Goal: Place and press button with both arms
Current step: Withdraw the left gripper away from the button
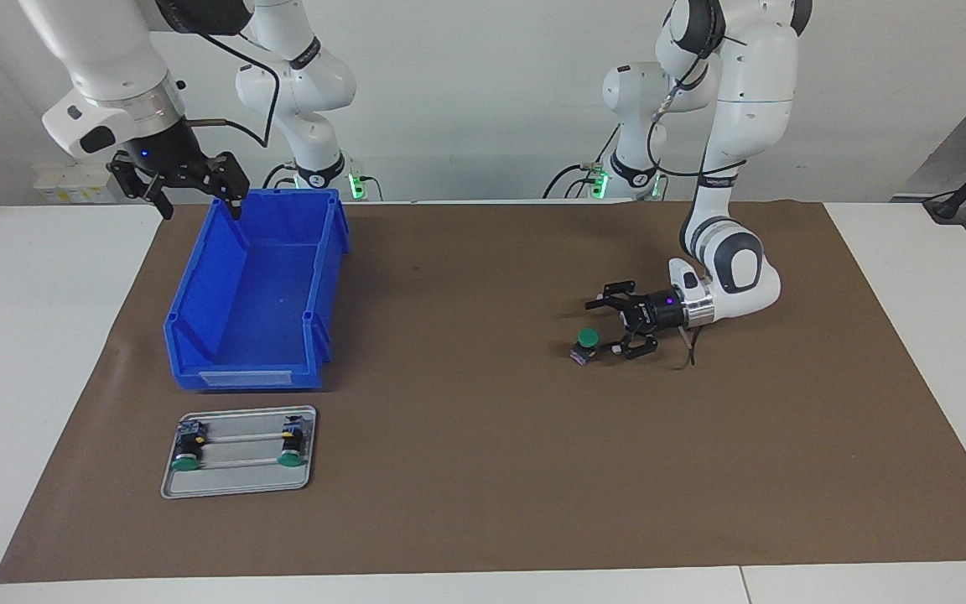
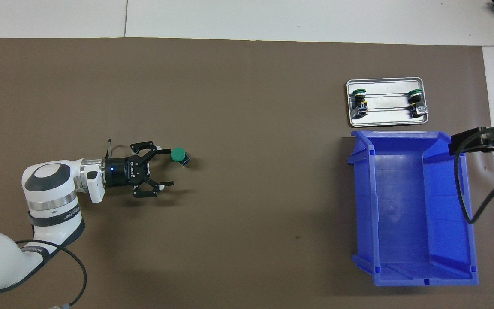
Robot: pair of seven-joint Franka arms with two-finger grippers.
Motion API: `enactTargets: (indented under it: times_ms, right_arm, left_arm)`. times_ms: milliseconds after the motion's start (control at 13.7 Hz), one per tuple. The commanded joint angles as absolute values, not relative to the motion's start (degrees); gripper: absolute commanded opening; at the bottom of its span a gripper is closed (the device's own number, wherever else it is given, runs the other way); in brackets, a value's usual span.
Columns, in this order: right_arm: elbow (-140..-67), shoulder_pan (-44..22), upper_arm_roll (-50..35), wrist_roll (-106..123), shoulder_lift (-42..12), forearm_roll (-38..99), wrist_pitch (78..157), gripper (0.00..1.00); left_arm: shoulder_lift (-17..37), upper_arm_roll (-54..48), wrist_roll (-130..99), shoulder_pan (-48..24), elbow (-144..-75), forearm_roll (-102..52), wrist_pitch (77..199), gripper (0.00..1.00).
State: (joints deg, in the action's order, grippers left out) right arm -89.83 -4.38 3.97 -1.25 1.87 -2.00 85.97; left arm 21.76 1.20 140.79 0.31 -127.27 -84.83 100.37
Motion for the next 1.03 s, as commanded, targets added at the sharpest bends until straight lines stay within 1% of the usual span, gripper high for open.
enactTargets:
  times_ms: [0,73,220,439,659,805,952]
  right_arm:
    - [-91.4,-4.1,3.6,-1.5,3.3,-2.2,86.7,1.00]
    - [-91.4,-4.1,3.6,-1.5,3.3,-2.2,86.7,1.00]
    - [-91.4,-4.1,3.6,-1.5,3.3,-2.2,86.7,1.00]
    - [-91.4,-4.1,3.6,-1.5,3.3,-2.2,86.7,1.00]
    - [-91.4,-4.1,3.6,-1.5,3.3,-2.2,86.7,1.00]
    - [-91.4,-4.1,3.6,-1.5,3.3,-2.2,86.7,1.00]
    - [-91.4,-4.1,3.6,-1.5,3.3,-2.2,86.7,1.00]
  left_arm:
    - [17.7,1.1,133.5,4.7,-126.1,-75.1,99.0,0.98]
    - [16.4,1.1,129.3,5.5,-124.4,-70.5,99.2,0.98]
    - [16.6,1.1,121.2,7.3,-118.8,-63.5,98.6,0.98]
    - [15.4,1.1,105.9,6.9,-111.2,-53.5,99.2,0.98]
    - [10.1,0.5,81.8,5.3,-103.6,-36.0,99.1,0.98]
    - [7.3,0.5,66.3,3.3,-102.2,-29.2,98.0,0.98]
    - [6.8,0.4,51.1,1.5,-101.9,-24.5,96.8,0.98]
